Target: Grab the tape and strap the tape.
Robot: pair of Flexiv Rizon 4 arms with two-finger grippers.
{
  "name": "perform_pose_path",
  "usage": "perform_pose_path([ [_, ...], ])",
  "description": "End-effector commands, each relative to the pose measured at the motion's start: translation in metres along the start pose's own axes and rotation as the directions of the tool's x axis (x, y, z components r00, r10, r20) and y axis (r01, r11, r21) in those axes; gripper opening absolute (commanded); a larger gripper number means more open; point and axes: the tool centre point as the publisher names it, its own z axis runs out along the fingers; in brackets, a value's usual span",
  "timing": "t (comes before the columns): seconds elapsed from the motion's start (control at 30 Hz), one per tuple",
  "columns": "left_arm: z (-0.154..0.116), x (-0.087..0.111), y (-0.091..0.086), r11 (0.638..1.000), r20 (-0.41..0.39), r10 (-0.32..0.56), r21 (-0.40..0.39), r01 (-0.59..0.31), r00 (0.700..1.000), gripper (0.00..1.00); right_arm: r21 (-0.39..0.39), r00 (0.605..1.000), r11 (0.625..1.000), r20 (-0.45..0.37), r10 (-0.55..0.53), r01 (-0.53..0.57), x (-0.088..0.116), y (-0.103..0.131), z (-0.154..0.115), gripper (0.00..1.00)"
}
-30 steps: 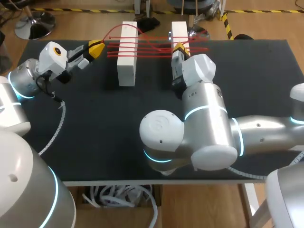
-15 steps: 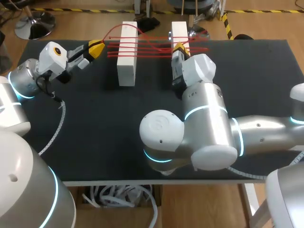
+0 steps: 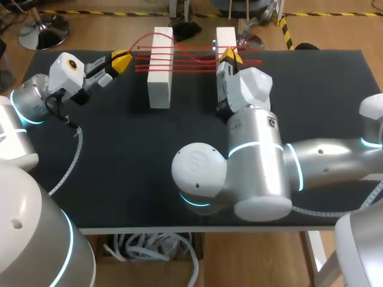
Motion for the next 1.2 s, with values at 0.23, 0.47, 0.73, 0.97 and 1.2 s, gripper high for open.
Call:
perform_pose_path([
  [0.23, -0.0002, 0.0001, 0.0001, 1.000, 0.000, 0.000, 0.001, 0.000, 1.000, 0.00, 0.025, 1.000, 1.000, -0.019, -0.004, 0.004, 0.0073, -0.0001, 0.0062, 0.00],
  [0.47, -0.0002, 0.0001, 0.0001, 1.000, 0.000, 0.000, 0.001, 0.000, 1.000, 0.00, 0.025, 1.000, 1.000, -0.019, -0.004, 0.004, 0.0073, -0.0001, 0.0062, 0.00],
  [0.73, -0.0002, 0.0001, 0.0001, 1.000, 0.000, 0.000, 0.001, 0.000, 1.000, 0.00, 0.025, 1.000, 1.000, -0.019, -0.004, 0.004, 0.0073, -0.0001, 0.0062, 0.00],
  [0.97, -0.0002, 0.0001, 0.0001, 1.000, 0.000, 0.000, 0.001, 0.000, 1.000, 0.00, 0.025, 1.000, 1.000, -0.019, -0.004, 0.004, 0.0073, -0.0001, 0.0062, 0.00],
  [1.2, 0.0045, -0.0004, -0.0038, 0.997, -0.046, 0.020, -0.074, -0.023, 0.999, 0.00, 0.025, 1.000, 1.000, -0.019, -0.004, 0.004, 0.0073, -0.0001, 0.0062, 0.00],
])
